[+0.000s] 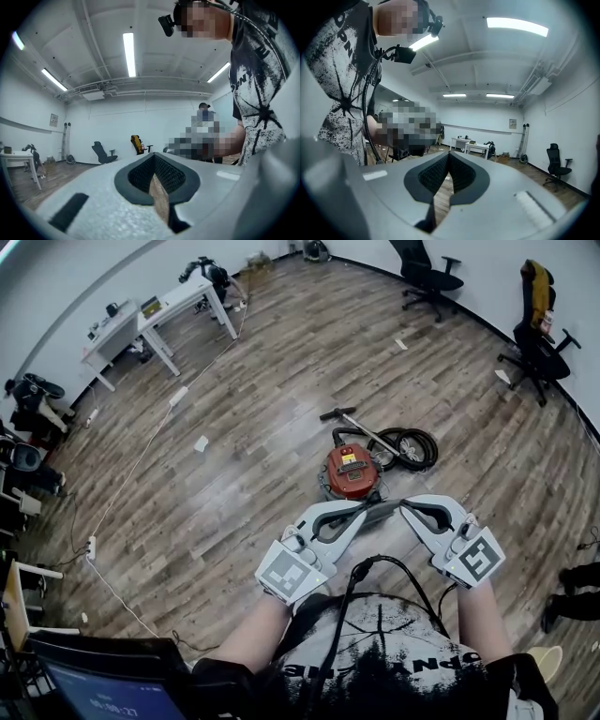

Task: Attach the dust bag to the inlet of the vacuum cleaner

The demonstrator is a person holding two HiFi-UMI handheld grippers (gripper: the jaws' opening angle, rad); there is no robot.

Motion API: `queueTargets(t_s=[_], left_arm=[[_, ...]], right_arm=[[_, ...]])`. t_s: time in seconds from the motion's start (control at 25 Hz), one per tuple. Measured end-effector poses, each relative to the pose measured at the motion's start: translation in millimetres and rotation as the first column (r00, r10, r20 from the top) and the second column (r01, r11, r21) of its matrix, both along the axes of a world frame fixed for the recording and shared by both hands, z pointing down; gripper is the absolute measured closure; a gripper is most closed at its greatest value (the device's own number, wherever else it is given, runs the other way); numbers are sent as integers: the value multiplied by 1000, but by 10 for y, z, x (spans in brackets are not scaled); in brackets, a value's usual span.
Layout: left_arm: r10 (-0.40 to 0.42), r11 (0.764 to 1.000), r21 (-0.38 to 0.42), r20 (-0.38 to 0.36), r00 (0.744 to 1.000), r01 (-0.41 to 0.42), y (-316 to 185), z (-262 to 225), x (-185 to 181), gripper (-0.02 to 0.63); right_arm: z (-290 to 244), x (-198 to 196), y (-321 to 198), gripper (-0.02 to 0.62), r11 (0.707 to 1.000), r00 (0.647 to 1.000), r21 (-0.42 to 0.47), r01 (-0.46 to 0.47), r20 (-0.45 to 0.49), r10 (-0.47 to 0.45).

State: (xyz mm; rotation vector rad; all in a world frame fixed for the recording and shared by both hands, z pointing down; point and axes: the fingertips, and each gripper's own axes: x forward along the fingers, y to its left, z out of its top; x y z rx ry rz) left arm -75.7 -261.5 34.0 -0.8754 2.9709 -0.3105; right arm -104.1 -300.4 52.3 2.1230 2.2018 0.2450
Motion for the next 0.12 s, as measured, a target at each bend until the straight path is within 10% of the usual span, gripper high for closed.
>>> queueTargets(t_s=[0.12], left_arm=[[0, 999, -45, -8, 1000, 0, -2, 38, 13, 603]], right_arm=[[9, 0, 4, 588, 1000, 1000, 8, -4, 5, 4]])
